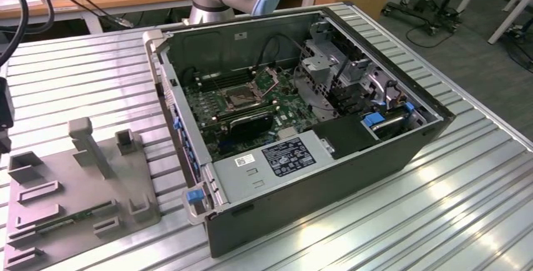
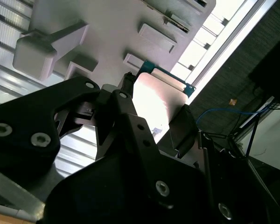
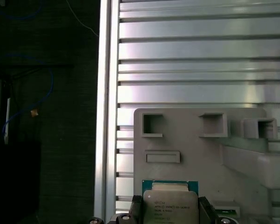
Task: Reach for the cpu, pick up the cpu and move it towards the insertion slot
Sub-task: 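Pick up the cpu and move it towards the insertion slot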
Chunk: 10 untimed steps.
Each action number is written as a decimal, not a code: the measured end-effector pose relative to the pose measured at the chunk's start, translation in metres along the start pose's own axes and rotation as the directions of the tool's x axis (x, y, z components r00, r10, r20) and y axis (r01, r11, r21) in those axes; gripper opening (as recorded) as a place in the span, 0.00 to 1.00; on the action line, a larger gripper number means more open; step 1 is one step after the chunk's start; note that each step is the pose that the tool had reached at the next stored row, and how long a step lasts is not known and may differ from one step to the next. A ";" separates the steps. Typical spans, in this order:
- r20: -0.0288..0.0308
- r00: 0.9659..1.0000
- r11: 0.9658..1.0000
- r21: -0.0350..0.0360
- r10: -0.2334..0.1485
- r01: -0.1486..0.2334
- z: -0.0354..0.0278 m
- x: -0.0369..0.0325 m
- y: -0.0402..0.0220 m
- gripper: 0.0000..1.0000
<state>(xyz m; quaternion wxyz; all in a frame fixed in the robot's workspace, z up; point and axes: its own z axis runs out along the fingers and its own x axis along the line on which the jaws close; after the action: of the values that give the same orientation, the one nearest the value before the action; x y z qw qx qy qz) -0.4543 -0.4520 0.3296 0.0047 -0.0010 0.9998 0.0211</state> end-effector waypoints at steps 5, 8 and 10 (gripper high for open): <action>0.000 1.000 1.000 0.000 0.000 0.000 -0.0051 -0.0001 0.0002 0.55; 0.000 1.000 1.000 0.000 0.000 0.000 -0.0097 -0.0001 0.0004 0.55; 0.000 1.000 1.000 0.000 0.000 0.000 -0.0129 -0.0001 0.0006 0.55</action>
<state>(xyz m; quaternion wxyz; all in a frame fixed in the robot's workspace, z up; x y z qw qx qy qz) -0.4543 -0.4519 0.3426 0.0048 -0.0010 0.9998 0.0212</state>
